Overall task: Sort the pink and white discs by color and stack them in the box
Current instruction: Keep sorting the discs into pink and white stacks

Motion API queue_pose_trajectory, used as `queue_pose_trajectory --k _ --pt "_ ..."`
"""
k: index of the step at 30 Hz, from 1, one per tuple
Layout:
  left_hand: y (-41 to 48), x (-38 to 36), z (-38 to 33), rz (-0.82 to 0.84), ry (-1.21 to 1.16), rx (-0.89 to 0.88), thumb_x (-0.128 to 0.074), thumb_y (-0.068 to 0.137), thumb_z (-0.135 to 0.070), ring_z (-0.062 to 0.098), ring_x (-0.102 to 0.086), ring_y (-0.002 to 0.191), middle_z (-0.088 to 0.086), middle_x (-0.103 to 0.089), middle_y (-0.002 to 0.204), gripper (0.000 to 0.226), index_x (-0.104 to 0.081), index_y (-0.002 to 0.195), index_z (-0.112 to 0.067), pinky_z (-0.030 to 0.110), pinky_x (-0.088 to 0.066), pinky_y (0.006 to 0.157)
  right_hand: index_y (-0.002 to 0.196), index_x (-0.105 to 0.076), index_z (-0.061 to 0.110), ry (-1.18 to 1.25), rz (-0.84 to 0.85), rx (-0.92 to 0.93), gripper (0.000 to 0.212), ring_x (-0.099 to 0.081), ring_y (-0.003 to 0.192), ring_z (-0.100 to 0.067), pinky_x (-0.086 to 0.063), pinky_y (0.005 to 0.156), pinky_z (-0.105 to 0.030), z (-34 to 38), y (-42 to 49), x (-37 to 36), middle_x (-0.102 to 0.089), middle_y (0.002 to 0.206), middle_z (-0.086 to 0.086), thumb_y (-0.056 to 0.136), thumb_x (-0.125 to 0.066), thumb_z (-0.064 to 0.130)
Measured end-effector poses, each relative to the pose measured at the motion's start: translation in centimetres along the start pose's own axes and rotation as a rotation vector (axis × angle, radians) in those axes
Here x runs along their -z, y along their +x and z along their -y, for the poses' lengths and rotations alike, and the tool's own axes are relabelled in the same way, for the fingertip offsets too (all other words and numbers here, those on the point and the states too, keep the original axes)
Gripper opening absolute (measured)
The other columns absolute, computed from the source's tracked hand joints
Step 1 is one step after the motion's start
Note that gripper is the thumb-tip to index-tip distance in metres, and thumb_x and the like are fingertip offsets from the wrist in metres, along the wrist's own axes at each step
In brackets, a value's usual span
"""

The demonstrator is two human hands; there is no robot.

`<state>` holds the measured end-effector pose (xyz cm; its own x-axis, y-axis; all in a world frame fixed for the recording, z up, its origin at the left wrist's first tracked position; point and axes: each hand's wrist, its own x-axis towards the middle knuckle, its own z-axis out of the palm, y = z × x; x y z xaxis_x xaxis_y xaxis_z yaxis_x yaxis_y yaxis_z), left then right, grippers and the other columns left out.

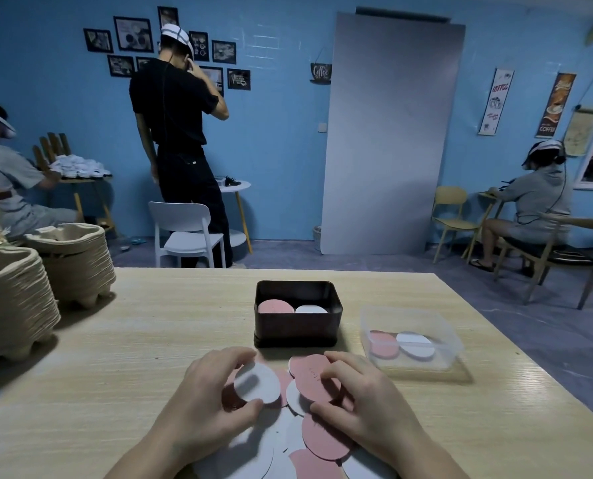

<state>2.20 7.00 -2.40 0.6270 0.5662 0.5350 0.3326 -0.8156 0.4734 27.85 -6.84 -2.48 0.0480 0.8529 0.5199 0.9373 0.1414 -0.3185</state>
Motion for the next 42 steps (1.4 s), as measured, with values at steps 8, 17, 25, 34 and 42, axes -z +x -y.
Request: queue_pose_trajectory --k 8,17,25,34,42 --pt "0.2 -1.1 -1.4 -0.031 -0.164 -0.14 -0.079 0.081 -0.035 0.007 -0.06 0.112 -0.015 -0.059 0.127 0.054 -0.056 0.129 -0.027 0.017 -0.055 0.078 0.111 -0.061 0.028 0.005 0.006 0.054 0.048 -0.053 0.125 -0.007 -0.047 0.097 -0.025 0.7 0.6 -0.8 -0.06 0.135 0.008 0.082 -0.066 0.065" --pt "0.9 -2.4 -1.2 0.037 0.078 -0.335 -0.074 0.085 -0.055 0.006 -0.058 0.12 -0.018 -0.056 0.142 0.032 -0.059 0.1 -0.03 0.025 -0.05 0.092 0.1 -0.06 0.023 0.017 -0.053 0.251 0.032 -0.057 0.117 -0.011 -0.051 0.088 -0.023 1.7 1.0 -1.9 -0.059 0.134 0.006 0.087 -0.073 0.05" --pt "0.7 -2.2 -0.6 0.068 -0.115 -0.226 -0.073 0.085 -0.027 0.01 -0.063 0.099 -0.014 -0.065 0.114 0.029 -0.066 0.113 -0.03 0.033 -0.055 0.071 0.095 -0.061 0.027 0.001 -0.096 0.199 0.034 -0.057 0.117 -0.006 -0.049 0.086 -0.017 2.0 0.3 -0.7 -0.059 0.134 0.012 0.079 -0.078 0.051" --pt "0.2 -2.3 -0.6 0.016 -0.041 -0.231 -0.074 0.083 -0.03 -0.001 -0.057 0.092 -0.022 -0.062 0.098 0.019 -0.064 0.099 -0.033 0.028 -0.055 0.068 0.098 -0.059 0.025 0.051 0.002 0.171 0.034 -0.057 0.12 -0.005 -0.034 0.092 -0.003 1.9 0.4 -1.0 -0.057 0.141 0.005 0.083 -0.076 0.051" --pt "0.3 -2.3 -0.7 0.001 -0.001 -0.234 -0.071 0.082 -0.031 -0.008 -0.051 0.092 -0.027 -0.057 0.097 0.018 -0.063 0.099 -0.034 0.026 -0.055 0.065 0.1 -0.058 0.024 0.066 0.019 0.176 0.037 -0.053 0.126 -0.007 -0.048 0.094 -0.022 1.7 0.5 -1.1 -0.053 0.143 0.01 0.084 -0.074 0.053"
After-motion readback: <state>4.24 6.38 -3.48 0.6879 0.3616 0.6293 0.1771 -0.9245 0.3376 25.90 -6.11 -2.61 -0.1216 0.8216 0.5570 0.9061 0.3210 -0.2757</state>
